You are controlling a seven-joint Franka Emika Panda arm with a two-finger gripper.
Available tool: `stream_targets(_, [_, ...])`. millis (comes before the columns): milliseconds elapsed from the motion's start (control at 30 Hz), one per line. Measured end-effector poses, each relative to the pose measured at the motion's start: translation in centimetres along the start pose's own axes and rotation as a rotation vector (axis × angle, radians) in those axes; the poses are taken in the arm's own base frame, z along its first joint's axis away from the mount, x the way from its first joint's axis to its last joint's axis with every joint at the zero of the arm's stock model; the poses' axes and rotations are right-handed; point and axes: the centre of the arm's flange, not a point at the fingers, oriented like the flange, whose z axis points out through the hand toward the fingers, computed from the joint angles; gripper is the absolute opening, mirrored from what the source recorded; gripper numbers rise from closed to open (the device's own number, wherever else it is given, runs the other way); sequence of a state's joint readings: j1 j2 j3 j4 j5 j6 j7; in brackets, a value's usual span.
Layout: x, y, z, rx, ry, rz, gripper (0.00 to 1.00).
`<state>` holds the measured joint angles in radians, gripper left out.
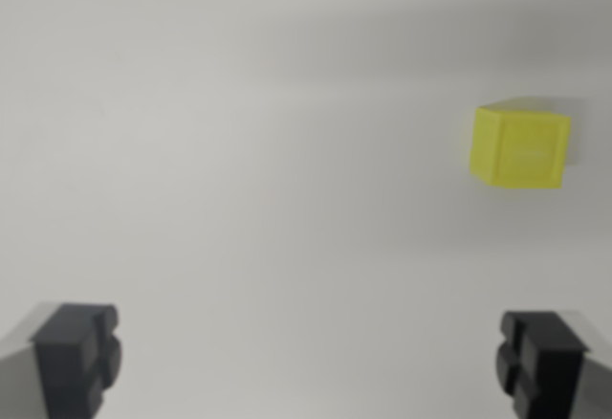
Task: Pick yellow cube
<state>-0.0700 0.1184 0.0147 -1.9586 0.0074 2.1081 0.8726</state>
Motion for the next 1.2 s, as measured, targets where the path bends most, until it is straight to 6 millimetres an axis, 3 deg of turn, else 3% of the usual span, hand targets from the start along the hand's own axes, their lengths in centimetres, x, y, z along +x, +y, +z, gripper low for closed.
stream_targets(267, [0.1,0.2,0.2,-0.001,0.0,0.001,1.0])
stream_targets(1200, [2.1,2.1,4.8,-0.005,-0.003,0.009,1.0])
